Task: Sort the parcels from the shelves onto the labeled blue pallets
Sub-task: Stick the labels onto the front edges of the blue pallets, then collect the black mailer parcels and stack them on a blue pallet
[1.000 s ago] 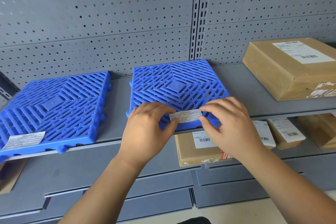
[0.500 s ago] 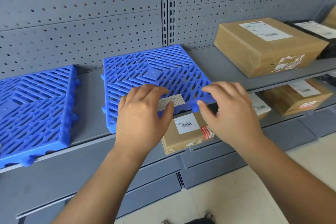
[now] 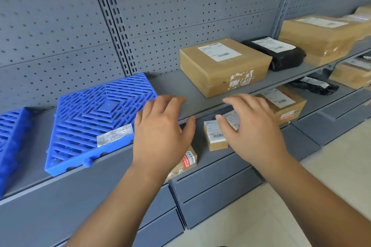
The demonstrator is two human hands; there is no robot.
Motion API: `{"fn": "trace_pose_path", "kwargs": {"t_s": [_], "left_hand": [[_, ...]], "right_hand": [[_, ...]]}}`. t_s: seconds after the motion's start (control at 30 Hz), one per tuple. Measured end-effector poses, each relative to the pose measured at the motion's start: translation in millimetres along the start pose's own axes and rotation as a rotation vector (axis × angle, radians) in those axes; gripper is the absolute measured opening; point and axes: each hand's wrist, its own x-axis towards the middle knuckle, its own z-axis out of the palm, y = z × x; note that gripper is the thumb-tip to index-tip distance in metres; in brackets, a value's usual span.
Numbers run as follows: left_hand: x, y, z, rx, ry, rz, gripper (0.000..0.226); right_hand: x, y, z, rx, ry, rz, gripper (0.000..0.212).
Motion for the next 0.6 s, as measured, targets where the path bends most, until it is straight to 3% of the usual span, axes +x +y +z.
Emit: {"fn": "trace_pose_path", "kwargs": {"t_s": [0.3, 0.6], "left_hand": [[14, 160, 66, -0.139, -0.107, 0.125, 0.043], [44, 249, 125, -0.280, -0.210, 0.157, 0.040]], "right_hand": [[-11, 132, -92, -0.003, 0.039, 0.182, 0.046], [6, 218, -130, 0.037, 0.017, 0.353, 0.043]]}}
